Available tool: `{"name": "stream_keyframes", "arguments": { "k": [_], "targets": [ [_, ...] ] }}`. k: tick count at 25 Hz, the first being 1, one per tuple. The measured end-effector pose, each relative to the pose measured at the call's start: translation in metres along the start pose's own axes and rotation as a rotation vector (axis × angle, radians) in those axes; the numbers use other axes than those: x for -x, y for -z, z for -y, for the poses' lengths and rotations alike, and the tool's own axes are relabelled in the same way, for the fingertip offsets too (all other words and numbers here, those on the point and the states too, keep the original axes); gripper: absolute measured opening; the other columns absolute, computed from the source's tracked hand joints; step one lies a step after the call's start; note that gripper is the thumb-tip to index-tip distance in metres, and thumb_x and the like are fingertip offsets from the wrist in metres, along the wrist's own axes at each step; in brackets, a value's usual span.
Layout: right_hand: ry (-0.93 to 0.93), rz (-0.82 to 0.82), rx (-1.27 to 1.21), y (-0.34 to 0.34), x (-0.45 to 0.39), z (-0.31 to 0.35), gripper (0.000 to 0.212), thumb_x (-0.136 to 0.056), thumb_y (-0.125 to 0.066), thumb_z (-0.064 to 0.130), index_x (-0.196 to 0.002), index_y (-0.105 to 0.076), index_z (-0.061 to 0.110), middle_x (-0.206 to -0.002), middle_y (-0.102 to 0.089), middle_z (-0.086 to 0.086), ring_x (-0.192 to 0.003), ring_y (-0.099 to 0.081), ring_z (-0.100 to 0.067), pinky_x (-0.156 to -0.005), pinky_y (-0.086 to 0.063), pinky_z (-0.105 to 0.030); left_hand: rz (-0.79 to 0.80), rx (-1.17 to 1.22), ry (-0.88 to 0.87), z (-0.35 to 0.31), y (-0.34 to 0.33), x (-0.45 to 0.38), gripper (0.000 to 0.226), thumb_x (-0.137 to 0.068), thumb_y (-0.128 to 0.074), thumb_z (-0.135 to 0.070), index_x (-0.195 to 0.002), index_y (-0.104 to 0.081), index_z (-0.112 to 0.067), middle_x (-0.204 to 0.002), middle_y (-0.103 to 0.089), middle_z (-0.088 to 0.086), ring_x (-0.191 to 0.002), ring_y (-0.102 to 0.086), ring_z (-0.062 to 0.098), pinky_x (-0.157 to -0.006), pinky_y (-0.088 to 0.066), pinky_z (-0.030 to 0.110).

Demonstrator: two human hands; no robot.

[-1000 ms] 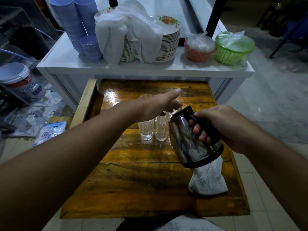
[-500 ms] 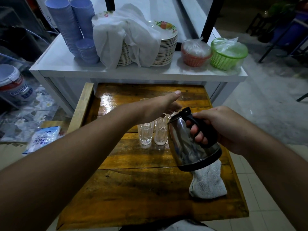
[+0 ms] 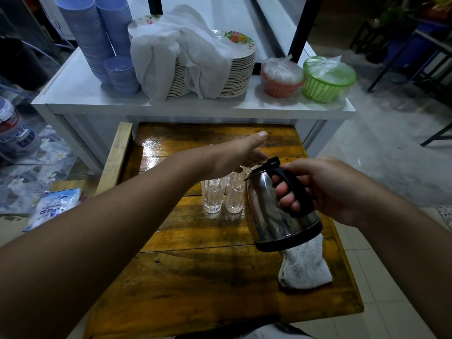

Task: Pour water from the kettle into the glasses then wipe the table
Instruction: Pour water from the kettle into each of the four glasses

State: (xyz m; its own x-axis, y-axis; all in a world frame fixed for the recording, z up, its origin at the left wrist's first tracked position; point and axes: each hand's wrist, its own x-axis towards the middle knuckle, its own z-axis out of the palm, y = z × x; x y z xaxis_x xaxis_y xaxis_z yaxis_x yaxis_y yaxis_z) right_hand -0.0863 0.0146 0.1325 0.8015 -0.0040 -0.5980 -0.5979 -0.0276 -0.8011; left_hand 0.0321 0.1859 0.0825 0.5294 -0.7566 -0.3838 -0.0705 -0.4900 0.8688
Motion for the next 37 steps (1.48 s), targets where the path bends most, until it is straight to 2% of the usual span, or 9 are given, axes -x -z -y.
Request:
{"name": "stream_keyframes", "arguments": {
  "k": [6,13,21,29,34,37],
  "targets": [
    [-0.063,0.014,-0.029,-0.002,-0.003,0.002,0.051,-0.101,-0.048,0.044,-0.101,-0.074,-0.001,-0.072,-0.073,-0.011,-0.053,-0.068,-0.017,-0.047,-0.057,-0.024,-0.008,0.021,0.022,0.001,0.001,0.000,0.080,-0.098,-0.008,-0.062,-0.148,-0.043,-0.011,-0.152,-0.046,0.011,-0.139,-0.041,0.022,-0.107,-0.033,0.036],
    [-0.080,0.016,-0.073,-0.002,-0.005,0.004,0.064,-0.100,-0.044,0.053,-0.103,-0.073,-0.003,-0.070,-0.073,-0.012,-0.051,-0.070,-0.018,-0.046,-0.057,-0.023,-0.010,0.034,0.022,0.001,0.002,0.000,0.078,-0.098,-0.008,-0.060,-0.148,-0.041,-0.010,-0.154,-0.043,0.012,-0.141,-0.038,0.023,-0.108,-0.031,0.036],
    [-0.091,0.063,-0.104,0.002,-0.009,0.004,0.091,-0.093,-0.031,0.074,-0.104,-0.072,-0.006,-0.077,-0.071,-0.018,-0.057,-0.067,-0.023,-0.048,-0.055,-0.027,-0.016,0.027,0.018,0.001,0.002,0.001,0.078,-0.099,-0.007,-0.059,-0.148,-0.041,-0.010,-0.154,-0.043,0.012,-0.141,-0.038,0.023,-0.103,-0.032,0.033],
    [-0.077,0.081,-0.090,0.004,-0.009,0.002,0.091,-0.092,-0.030,0.075,-0.103,-0.072,-0.005,-0.076,-0.070,-0.017,-0.057,-0.067,-0.023,-0.047,-0.055,-0.027,-0.012,-0.001,0.015,0.002,0.001,0.001,0.078,-0.098,-0.006,-0.060,-0.148,-0.042,-0.011,-0.153,-0.045,0.012,-0.140,-0.040,0.023,-0.104,-0.033,0.034],
    [0.004,-0.011,-0.008,0.005,-0.008,-0.012,0.081,-0.097,-0.033,0.067,-0.104,-0.072,-0.003,-0.072,-0.070,-0.014,-0.054,-0.065,-0.021,-0.048,-0.051,-0.027,-0.034,0.002,-0.022,0.003,0.003,0.004,0.084,-0.096,-0.002,-0.064,-0.146,-0.046,-0.011,-0.151,-0.048,0.010,-0.138,-0.042,0.019,-0.107,-0.031,0.032],
    [0.051,-0.052,-0.043,0.007,-0.007,-0.033,0.077,-0.096,-0.035,0.067,-0.103,-0.073,0.001,-0.069,-0.068,-0.010,-0.053,-0.062,-0.020,-0.051,-0.047,-0.029,-0.065,0.014,-0.045,0.005,0.000,0.008,0.089,-0.093,0.001,-0.068,-0.142,-0.053,-0.016,-0.149,-0.050,0.008,-0.135,-0.043,0.015,-0.110,-0.028,0.035]
  ]
}}
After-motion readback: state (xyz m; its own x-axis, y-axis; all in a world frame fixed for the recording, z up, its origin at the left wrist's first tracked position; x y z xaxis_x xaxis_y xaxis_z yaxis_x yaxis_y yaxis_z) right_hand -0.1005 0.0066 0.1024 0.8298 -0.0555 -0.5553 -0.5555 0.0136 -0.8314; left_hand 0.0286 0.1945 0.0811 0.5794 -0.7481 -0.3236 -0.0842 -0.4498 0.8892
